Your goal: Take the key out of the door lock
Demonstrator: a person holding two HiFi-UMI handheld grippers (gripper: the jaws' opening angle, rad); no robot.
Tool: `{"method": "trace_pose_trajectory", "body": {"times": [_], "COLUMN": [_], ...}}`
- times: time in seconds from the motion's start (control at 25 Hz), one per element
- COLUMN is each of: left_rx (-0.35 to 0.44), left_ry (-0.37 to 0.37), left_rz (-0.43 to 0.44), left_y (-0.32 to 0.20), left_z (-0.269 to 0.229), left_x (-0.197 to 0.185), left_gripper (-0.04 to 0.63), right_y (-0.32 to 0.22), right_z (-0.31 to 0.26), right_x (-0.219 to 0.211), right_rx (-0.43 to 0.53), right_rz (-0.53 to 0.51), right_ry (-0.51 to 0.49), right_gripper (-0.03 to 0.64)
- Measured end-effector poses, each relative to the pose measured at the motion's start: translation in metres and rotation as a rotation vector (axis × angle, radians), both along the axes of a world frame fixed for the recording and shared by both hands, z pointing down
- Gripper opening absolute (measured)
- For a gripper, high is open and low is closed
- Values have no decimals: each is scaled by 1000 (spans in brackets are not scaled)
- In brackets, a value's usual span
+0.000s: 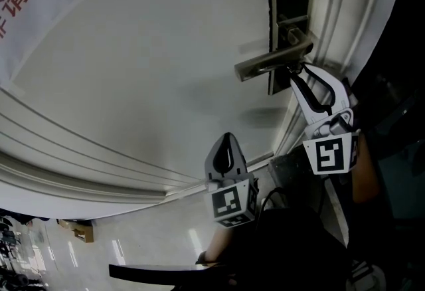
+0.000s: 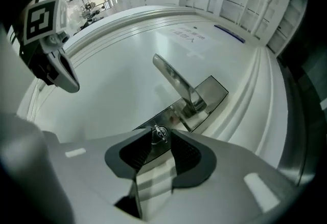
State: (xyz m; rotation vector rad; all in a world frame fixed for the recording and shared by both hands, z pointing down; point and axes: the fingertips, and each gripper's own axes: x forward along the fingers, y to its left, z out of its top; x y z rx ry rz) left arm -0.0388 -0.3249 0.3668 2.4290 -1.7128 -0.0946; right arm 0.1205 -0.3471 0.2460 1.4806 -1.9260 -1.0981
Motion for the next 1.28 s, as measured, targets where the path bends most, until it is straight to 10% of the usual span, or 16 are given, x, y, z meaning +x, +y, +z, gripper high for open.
{"method": "trace_pose_trajectory", "body": {"times": [0.56, 1.28], "left_rx": [5, -1], "left_ry": [36, 35], "left_rz": [5, 2], "left_y": [-6, -12], "left_z": [-3, 0], "left_x": [-5, -5], "left_gripper": [0, 0], "right_y": [-14, -16], "right_z": [-1, 0], "right_x": [-3, -4], "right_rx": [60, 81], "right_rz": [81, 105], "right_ry": [259, 330], "right_gripper": [83, 15]}}
